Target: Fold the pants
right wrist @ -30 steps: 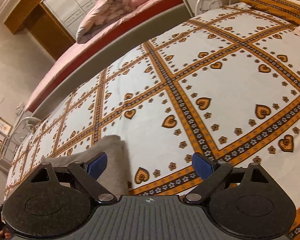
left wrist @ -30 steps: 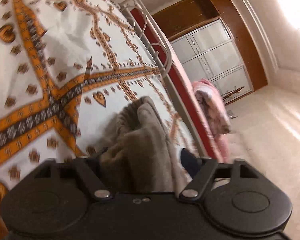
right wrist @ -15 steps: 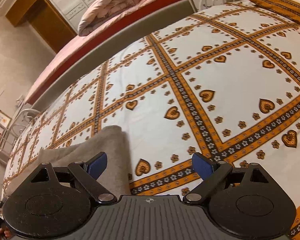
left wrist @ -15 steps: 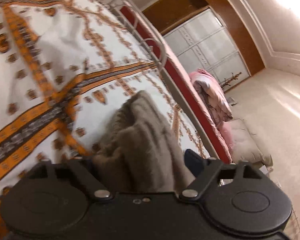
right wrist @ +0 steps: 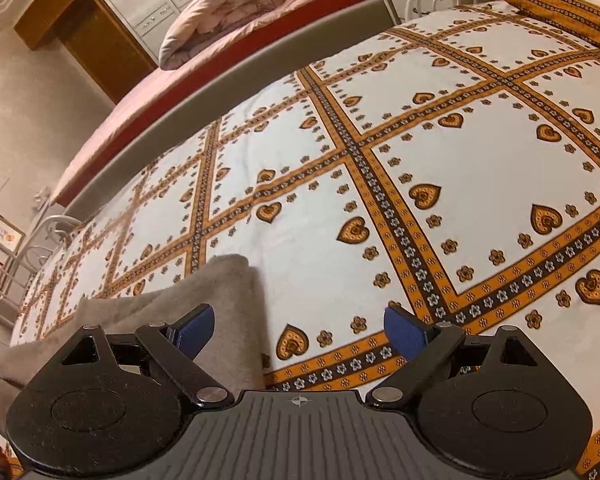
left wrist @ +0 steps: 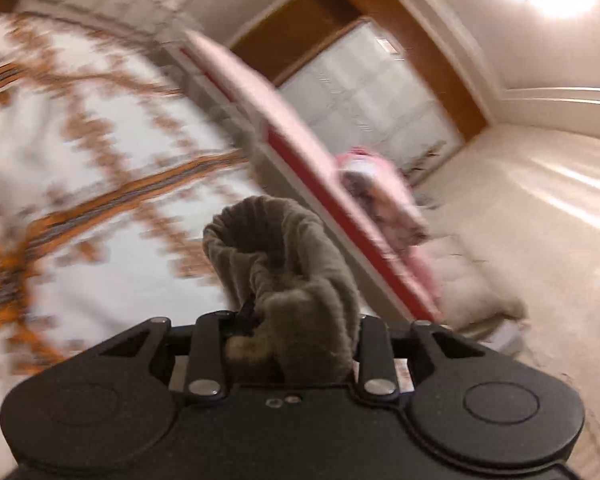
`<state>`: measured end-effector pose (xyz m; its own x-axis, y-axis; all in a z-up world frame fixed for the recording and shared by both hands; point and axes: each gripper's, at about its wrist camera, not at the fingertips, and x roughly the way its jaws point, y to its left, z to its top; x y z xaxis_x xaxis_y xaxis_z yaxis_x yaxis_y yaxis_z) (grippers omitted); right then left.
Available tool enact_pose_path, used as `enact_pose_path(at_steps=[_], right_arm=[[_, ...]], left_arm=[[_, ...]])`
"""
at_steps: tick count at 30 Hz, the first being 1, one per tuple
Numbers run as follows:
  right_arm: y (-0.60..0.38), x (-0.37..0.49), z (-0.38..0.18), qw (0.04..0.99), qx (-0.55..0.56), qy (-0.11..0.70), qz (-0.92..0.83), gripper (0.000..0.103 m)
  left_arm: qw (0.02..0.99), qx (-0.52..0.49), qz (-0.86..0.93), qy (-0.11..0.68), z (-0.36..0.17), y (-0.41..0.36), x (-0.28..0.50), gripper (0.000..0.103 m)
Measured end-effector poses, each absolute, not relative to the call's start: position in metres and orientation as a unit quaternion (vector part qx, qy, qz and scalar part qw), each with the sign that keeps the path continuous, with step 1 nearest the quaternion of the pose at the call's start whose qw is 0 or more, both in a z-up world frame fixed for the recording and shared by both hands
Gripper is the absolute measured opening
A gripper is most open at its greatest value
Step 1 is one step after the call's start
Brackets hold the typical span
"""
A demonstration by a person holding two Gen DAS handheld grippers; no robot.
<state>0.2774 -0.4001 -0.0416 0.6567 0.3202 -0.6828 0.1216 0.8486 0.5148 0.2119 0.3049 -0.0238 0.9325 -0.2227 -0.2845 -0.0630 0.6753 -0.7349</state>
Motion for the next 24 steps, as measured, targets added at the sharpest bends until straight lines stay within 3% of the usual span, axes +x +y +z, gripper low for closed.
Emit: enact_pose_path(at_steps=[8, 20, 23, 24], right_arm=[[-0.421, 0.267, -0.028, 0.883, 0.264, 0.384, 0.05, 0.091], [-0.459, 0.245, -0.031, 0.877, 0.287, 0.384, 0.038, 0.091], [-0.463, 0.245, -0.032, 0.875, 0.285, 0.389, 0.037, 0.091], [-0.463, 0.244, -0.032, 0.876, 0.284, 0.388, 0.036, 0.091]], left_arm=[[0.921, -0.294, -0.145, 0.212, 0.024, 0.158, 0.249, 0.02], [0.906, -0.167, -0.247, 0.3, -0.014, -0.041, 0.278, 0.021], [0.889, -0.151, -0.256, 0.348, -0.031, -0.073, 0.289, 0.045], [0.888, -0.151, -0.254, 0.353, -0.035, -0.078, 0.29, 0.071]])
